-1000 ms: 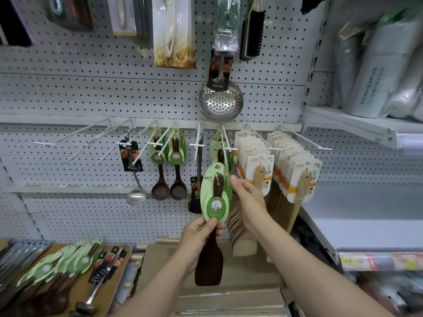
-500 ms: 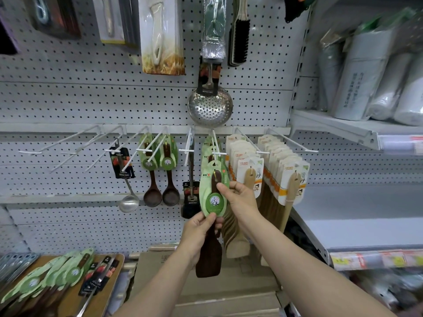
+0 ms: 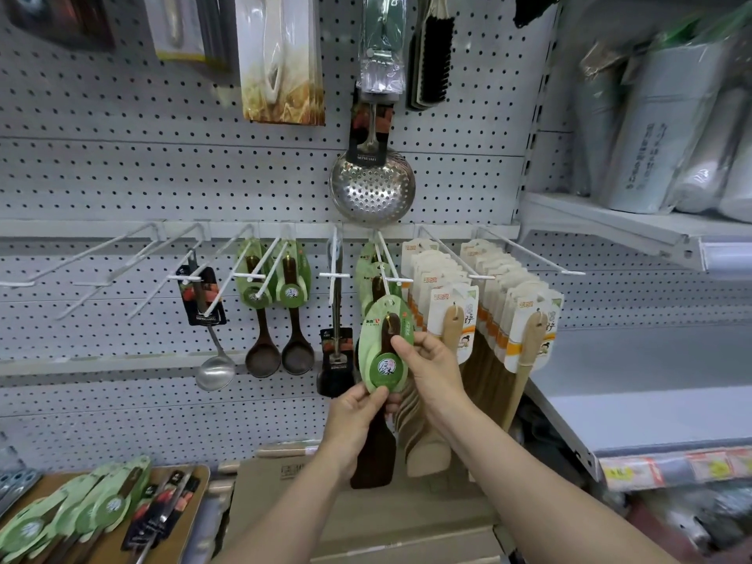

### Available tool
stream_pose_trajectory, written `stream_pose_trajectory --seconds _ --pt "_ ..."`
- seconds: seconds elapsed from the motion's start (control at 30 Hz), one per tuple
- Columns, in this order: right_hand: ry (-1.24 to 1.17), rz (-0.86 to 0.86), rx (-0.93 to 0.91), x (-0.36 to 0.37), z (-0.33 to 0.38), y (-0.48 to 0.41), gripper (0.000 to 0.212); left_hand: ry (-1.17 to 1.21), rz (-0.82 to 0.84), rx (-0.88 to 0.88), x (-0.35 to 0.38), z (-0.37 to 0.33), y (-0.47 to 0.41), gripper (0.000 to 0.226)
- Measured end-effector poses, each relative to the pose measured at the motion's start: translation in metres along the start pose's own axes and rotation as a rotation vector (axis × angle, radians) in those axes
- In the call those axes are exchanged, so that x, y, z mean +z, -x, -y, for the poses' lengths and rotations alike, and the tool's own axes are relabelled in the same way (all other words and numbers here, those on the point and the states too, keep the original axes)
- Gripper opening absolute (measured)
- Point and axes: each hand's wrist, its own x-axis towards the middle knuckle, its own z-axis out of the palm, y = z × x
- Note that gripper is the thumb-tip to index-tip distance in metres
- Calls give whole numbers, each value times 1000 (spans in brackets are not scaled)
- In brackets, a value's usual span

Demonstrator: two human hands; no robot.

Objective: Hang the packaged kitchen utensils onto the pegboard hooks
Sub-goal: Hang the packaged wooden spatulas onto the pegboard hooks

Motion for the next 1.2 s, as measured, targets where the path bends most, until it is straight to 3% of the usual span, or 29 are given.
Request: stream_pose_trajectory --seconds 0.43,0.83,1.03,1.2 --pt "142 -157 0 31 -6 -53 12 -68 -34 -73 -1 -8 -66 21" --pt "252 -134 19 23 -7 -56 11 -115 -77 -101 7 -3 -68 23" --pt "503 -25 152 10 0 -24 55 -266 -166 -117 5 -10 -43 43" --pt "681 70 251 8 7 2 51 -463 -308 -44 -10 -39 1 56"
